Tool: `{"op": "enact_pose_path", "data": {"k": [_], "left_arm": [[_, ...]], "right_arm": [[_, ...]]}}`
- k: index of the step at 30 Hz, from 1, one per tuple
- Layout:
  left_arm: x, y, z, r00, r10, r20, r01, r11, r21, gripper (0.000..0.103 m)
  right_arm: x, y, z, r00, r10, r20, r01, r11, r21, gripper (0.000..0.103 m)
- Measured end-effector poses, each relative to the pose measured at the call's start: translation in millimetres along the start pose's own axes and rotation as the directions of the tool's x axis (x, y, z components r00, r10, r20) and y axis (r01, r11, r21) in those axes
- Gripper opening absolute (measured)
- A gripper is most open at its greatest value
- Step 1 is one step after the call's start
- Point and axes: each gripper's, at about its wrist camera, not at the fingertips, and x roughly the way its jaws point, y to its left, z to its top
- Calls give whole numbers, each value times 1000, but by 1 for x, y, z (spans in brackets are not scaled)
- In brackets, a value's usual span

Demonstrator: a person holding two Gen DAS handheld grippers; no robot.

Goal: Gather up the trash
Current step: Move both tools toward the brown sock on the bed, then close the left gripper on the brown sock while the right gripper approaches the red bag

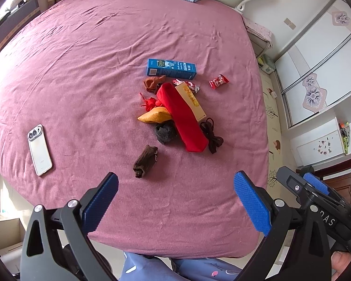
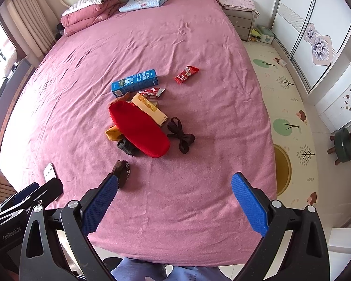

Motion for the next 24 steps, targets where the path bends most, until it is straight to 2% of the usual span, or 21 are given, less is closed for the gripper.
{"op": "enact_pose_path", "data": {"k": [12,17,24], "left_arm": [[26,9,4,998,26,-50,-26,1000,-5,99],[50,18,4,995,32,-94,-34,999,-13,99],[96,31,4,984,69,-164,-69,998,6,99]], "right_arm": [[32,8,6,996,32,-79,-35,999,-36,94],[58,13,11,988,111,-107,-119,990,-77,93],[97,21,19,981,156,-117,-173,972,-156,92]]}}
